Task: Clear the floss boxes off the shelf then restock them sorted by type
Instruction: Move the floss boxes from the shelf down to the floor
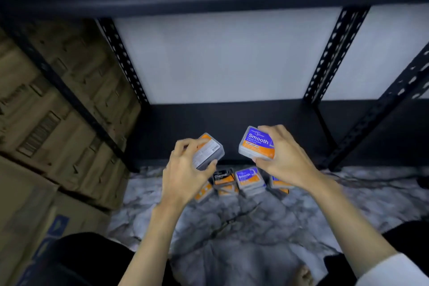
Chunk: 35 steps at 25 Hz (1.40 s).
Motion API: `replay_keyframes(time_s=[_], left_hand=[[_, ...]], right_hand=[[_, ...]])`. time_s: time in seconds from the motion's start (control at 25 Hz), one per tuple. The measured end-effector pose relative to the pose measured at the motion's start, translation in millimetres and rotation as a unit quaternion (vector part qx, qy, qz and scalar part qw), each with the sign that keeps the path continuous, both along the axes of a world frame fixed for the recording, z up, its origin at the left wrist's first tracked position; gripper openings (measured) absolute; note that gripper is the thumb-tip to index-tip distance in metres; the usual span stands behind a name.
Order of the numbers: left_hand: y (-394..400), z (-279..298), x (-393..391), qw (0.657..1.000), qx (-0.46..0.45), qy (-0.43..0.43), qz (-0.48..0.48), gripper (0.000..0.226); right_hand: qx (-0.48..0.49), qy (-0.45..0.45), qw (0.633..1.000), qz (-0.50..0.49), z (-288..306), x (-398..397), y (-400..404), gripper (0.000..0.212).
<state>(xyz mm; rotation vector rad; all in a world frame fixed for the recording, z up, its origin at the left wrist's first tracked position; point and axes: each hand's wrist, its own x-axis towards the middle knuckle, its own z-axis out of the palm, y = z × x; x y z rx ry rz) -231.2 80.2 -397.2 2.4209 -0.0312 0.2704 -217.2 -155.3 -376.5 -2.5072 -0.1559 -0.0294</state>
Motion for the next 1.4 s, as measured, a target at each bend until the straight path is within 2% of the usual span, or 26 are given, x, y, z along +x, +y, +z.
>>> replay_keyframes(time_s=[0.16, 0.32, 0.44, 0.64, 0.84, 1.24, 1.4], left_hand=[[2, -91, 16, 0.994, -0.007, 0.106, 0.04, 0.048], [4, -173, 31, 0.985, 0.006, 0.16, 0.065, 0.049], [9, -213, 44, 0.977, 0.035, 0.198, 0.076, 0.048], [24, -255, 63, 0.97, -0.016, 0.228, 0.081, 0.046], [29, -276, 62, 0.969, 0.004, 0.241, 0.058, 0.045], [26, -276, 68, 0.963, 0.04, 0.262, 0.038, 0.048], [23, -254, 79, 0.961, 0.064, 0.268, 0.018, 0.036]], right_hand=[[-0.027, 0.063, 0.998, -0.008, -73, 23, -4, 0.074], [-0.047, 0.128, 0.991, -0.009, -138, 41, -7, 0.073], [-0.076, 0.146, 0.986, 0.001, -176, 55, -6, 0.075], [-0.093, 0.168, 0.981, 0.014, -211, 74, -4, 0.078], [-0.099, 0.17, 0.98, 0.022, -229, 78, -5, 0.076], [-0.082, 0.194, 0.977, 0.029, -230, 77, -7, 0.077], [-0.081, 0.236, 0.967, 0.045, -212, 80, -5, 0.076]])
